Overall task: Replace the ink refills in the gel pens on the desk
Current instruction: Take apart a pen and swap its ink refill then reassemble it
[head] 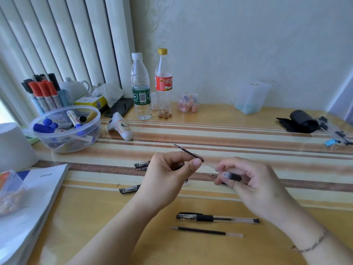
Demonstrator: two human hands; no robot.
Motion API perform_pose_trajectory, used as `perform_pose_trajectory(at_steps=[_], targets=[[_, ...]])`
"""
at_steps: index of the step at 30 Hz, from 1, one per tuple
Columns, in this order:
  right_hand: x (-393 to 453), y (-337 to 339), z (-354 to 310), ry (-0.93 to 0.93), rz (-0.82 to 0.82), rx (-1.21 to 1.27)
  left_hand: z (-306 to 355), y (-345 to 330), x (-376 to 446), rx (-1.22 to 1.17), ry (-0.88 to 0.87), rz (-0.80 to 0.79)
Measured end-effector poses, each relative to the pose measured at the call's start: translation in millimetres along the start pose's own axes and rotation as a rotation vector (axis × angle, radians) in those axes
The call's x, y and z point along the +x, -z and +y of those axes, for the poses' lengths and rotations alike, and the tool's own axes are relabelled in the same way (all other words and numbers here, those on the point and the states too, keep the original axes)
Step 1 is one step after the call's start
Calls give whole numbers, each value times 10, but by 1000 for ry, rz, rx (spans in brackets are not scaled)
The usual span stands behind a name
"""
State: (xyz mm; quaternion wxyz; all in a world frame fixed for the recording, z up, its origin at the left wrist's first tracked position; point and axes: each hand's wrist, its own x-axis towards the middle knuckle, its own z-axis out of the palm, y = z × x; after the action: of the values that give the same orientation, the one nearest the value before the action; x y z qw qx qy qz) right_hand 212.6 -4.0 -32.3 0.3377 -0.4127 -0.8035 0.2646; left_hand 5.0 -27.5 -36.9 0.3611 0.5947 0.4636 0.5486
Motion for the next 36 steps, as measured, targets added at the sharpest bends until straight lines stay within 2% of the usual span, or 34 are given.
perform_pose_trajectory(at_steps=[2, 6, 11, 13, 16, 20, 25, 36], targets=[[-14, -21, 33, -5, -58, -91, -15, 1, 3, -12, 4, -22], [-12, -24, -5, 15, -102, -30, 0, -3, 10, -15, -38, 48], [28, 9, 24, 24, -20, 249, 10, 85, 76, -313, 148, 192], [34, 9, -5, 12, 26, 270, 26, 91, 91, -486, 212, 227], [12, -68, -97, 11, 12, 317, 60, 72, 96, -653, 258, 236], [-35, -138, -123, 33, -101, 353, 56, 50, 90, -662, 271, 230], [-46, -147, -184, 96, -102, 318, 63, 6, 70, -600, 298, 182], [-55, -149, -136, 41, -163, 367, 24, 31, 84, -525, 275, 176]])
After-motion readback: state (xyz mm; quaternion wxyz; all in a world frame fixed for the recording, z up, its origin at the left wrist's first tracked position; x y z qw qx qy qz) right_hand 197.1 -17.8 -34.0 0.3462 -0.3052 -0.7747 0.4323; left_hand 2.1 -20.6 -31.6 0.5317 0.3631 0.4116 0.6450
